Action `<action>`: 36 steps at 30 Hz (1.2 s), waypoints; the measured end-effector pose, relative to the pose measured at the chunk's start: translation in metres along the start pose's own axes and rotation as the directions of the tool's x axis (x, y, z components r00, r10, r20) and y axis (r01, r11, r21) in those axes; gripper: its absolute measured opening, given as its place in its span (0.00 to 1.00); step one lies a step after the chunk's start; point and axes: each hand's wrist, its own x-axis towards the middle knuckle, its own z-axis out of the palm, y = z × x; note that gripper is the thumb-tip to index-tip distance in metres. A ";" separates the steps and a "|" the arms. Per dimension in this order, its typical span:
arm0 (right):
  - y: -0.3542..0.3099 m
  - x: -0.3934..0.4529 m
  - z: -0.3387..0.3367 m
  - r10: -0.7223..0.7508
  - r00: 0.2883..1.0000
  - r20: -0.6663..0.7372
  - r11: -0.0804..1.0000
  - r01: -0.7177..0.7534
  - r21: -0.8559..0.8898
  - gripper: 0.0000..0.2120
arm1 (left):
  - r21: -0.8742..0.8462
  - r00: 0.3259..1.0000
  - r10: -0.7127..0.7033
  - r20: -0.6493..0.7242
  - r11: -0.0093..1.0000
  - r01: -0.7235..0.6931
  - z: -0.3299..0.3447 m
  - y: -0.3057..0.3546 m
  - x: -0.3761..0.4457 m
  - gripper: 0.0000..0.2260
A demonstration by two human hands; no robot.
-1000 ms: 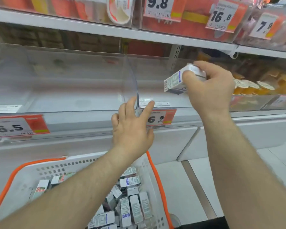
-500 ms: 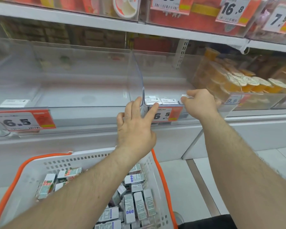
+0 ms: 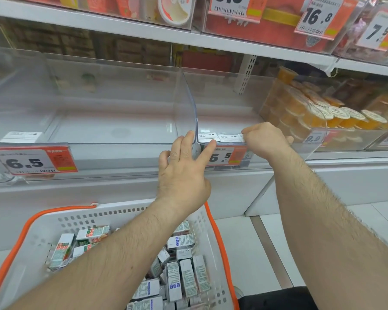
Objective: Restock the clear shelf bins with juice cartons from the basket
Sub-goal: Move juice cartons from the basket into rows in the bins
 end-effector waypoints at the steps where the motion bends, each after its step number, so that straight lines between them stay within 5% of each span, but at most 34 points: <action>1: 0.003 0.002 0.001 -0.009 1.000 0.013 1.000 0.009 0.011 0.10 | 0.011 1.000 0.012 0.009 1.000 -0.012 -0.001 -0.002 -0.001 0.38; 6: 0.005 -0.013 0.003 -0.001 0.998 0.069 0.998 0.005 -0.059 0.21 | -0.023 0.995 0.062 0.074 0.998 -0.061 -0.008 -0.011 -0.004 0.39; 9: -0.001 -0.034 0.010 -0.093 0.979 -0.182 0.987 0.067 -0.146 0.22 | -0.156 0.991 0.131 0.005 0.979 -0.129 -0.009 -0.020 -0.019 0.39; 11: -0.008 -0.051 0.018 -0.221 0.894 -0.390 0.974 0.180 -0.139 0.20 | -0.249 0.985 0.151 -0.084 0.954 -0.168 -0.004 -0.035 -0.039 0.36; 14: -0.027 -0.086 0.041 -0.417 0.781 -0.465 0.907 0.389 -0.159 0.15 | -0.368 0.991 0.083 -0.108 0.922 -0.118 0.012 -0.069 -0.077 0.31; 16: -0.039 -0.109 0.067 -0.532 0.767 -0.358 0.845 0.506 -0.172 0.13 | -0.411 0.998 -0.038 0.042 0.910 0.052 0.026 -0.096 -0.102 0.27; 19: -0.046 -0.126 0.115 -0.573 0.819 0.016 0.813 0.571 -0.117 0.09 | -0.397 0.935 -0.184 0.304 0.867 0.300 0.045 -0.133 -0.130 0.22; 22: -0.042 -0.125 0.157 -0.449 0.831 0.328 0.864 0.497 -0.077 0.09 | -0.376 0.835 -0.250 0.490 0.804 0.461 0.061 -0.157 -0.146 0.18; 25: -0.035 -0.126 0.191 -0.316 0.759 0.569 0.902 0.426 -0.067 0.06 | -0.353 0.777 -0.284 0.562 0.767 0.536 0.081 -0.172 -0.157 0.14; 32: -0.024 -0.116 0.250 -0.285 0.781 0.555 0.886 0.436 -0.159 0.15 | -0.281 0.741 -0.364 0.564 0.759 0.587 0.123 -0.188 -0.150 0.14; 36: -0.016 -0.114 0.277 -0.364 0.755 0.545 0.712 0.603 -0.360 0.21 | -0.261 0.814 -0.342 0.469 0.827 0.498 0.147 -0.182 -0.126 0.17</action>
